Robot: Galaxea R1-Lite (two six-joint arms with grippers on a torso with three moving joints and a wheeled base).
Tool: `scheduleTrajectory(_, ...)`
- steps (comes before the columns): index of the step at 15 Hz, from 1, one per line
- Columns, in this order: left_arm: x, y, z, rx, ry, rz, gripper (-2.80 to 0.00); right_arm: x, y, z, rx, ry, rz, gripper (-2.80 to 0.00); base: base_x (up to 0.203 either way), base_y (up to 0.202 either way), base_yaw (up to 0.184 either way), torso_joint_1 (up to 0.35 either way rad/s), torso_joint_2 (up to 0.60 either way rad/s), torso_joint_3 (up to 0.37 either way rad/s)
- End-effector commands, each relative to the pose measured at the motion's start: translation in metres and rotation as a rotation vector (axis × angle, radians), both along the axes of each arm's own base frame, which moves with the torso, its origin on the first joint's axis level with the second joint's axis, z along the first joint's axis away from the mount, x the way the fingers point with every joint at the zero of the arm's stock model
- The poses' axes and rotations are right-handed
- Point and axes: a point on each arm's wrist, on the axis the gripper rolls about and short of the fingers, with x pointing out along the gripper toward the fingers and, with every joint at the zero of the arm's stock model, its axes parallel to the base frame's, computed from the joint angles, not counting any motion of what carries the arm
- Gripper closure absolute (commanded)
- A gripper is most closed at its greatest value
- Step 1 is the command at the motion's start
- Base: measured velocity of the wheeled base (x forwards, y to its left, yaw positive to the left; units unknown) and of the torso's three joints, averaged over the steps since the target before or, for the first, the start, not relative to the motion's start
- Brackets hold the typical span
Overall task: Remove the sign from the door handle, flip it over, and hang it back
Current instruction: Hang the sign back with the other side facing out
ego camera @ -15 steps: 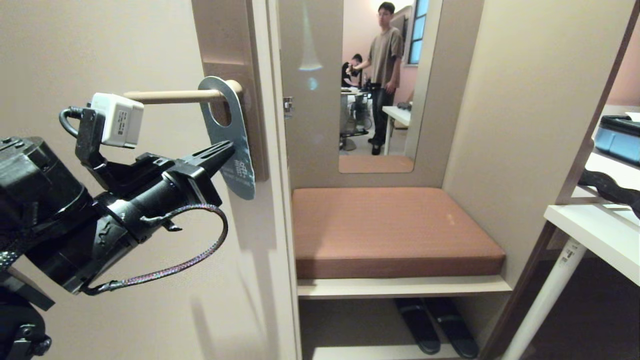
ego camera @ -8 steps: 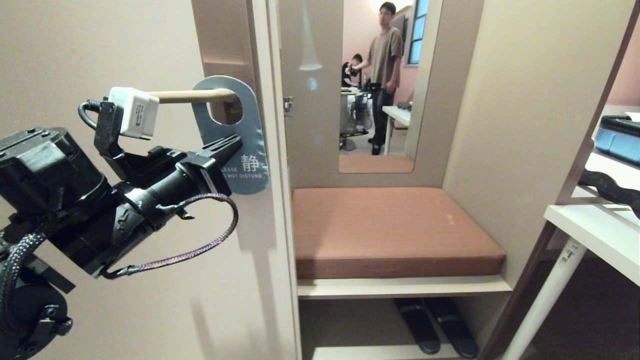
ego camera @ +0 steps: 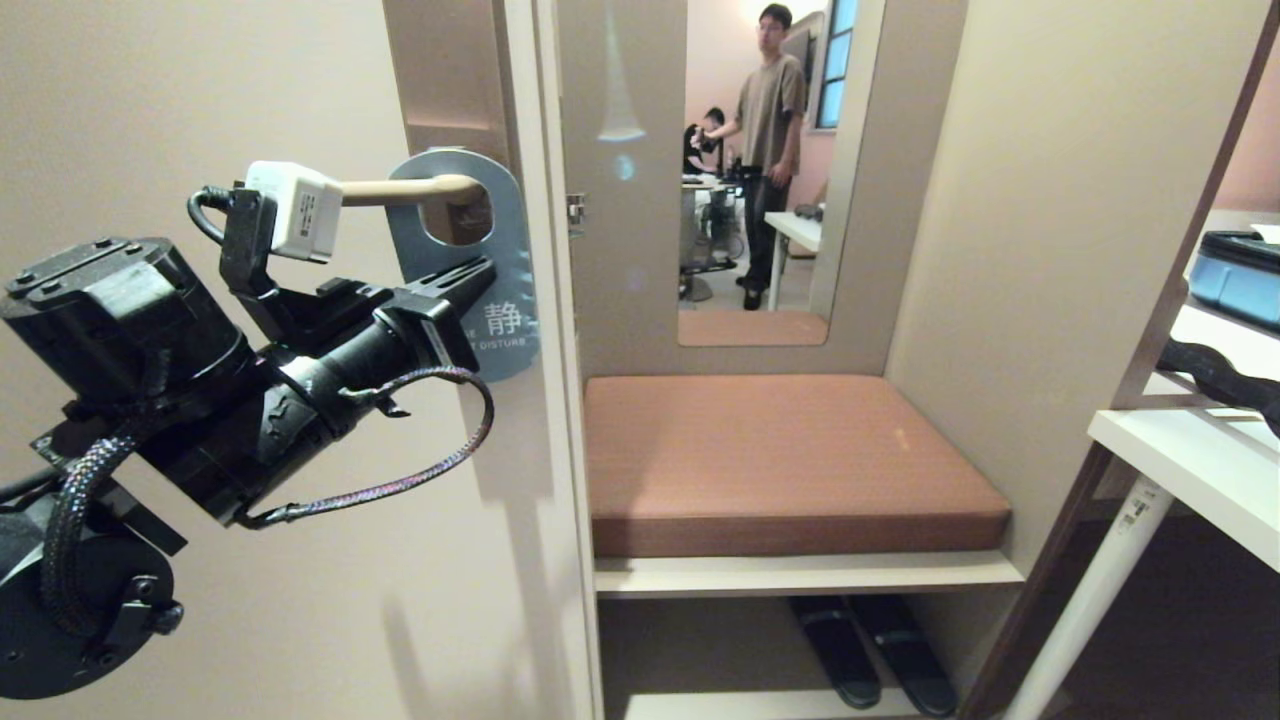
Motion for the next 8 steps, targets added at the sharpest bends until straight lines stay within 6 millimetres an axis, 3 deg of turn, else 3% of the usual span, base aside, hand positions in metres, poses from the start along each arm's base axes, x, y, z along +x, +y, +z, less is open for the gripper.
scheduleTrajectory(1, -0.0008, 0.0010, 0.0012, -0.005, -0.009, 0.002, 0.00, 0.0000, 0.0000, 0.0000, -0.001, 0.000, 0.001, 0.00, 0.000, 0.000, 0.000, 0.000, 0.00, 0.000)
scheduleTrajectory(8, -0.0088, 0.0048, 0.0050, -0.015, -0.033, 0.003, 0.00, 0.0000, 0.0000, 0.0000, -0.001, 0.000, 0.001, 0.00, 0.000, 0.000, 0.000, 0.000, 0.00, 0.000)
